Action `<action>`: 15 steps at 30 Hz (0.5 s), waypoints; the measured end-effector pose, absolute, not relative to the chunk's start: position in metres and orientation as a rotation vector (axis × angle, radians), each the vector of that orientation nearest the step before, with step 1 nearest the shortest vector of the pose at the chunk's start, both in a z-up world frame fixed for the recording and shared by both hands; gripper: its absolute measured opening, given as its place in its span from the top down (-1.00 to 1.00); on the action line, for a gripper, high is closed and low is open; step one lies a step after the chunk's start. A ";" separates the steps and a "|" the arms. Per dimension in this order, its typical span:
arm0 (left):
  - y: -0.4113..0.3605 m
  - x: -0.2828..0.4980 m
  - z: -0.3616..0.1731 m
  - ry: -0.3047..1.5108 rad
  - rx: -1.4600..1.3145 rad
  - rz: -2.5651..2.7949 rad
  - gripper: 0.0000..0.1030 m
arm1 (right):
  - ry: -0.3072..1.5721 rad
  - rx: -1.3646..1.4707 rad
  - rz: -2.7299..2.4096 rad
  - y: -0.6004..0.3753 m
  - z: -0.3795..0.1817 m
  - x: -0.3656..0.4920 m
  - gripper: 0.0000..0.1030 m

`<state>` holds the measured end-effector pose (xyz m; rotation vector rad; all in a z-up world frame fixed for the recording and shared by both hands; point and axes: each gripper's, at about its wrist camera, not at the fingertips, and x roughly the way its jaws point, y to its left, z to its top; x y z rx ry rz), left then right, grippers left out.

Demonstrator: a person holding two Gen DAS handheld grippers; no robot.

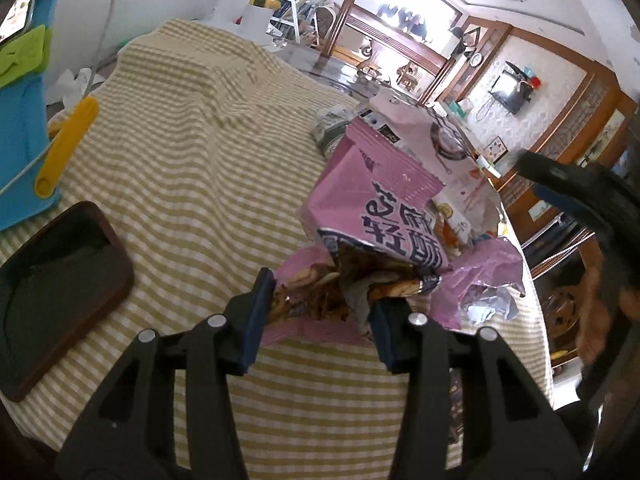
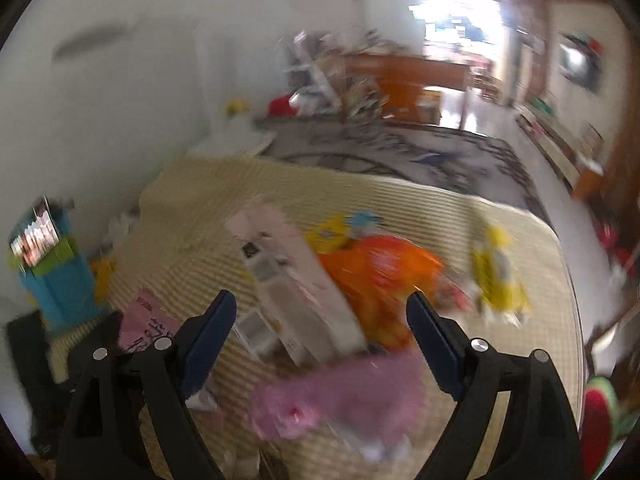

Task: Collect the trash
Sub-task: 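Grasp the pink snack bag with the left tool while the right tool grasps the pink milk carton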

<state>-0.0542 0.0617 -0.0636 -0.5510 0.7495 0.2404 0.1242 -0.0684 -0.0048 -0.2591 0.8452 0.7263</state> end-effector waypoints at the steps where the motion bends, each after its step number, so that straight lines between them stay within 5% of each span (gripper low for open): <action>1: 0.062 -0.055 -0.064 0.750 -0.554 0.241 0.14 | 0.884 -0.276 0.738 -0.056 -0.012 0.132 -0.63; 10: 0.065 -0.053 -0.068 0.749 -0.579 0.248 0.13 | 1.012 -0.364 0.671 -0.021 -0.053 0.166 -0.63; 15: 0.065 -0.054 -0.067 0.745 -0.588 0.251 0.13 | 0.950 -0.488 0.682 -0.014 -0.056 0.146 -0.35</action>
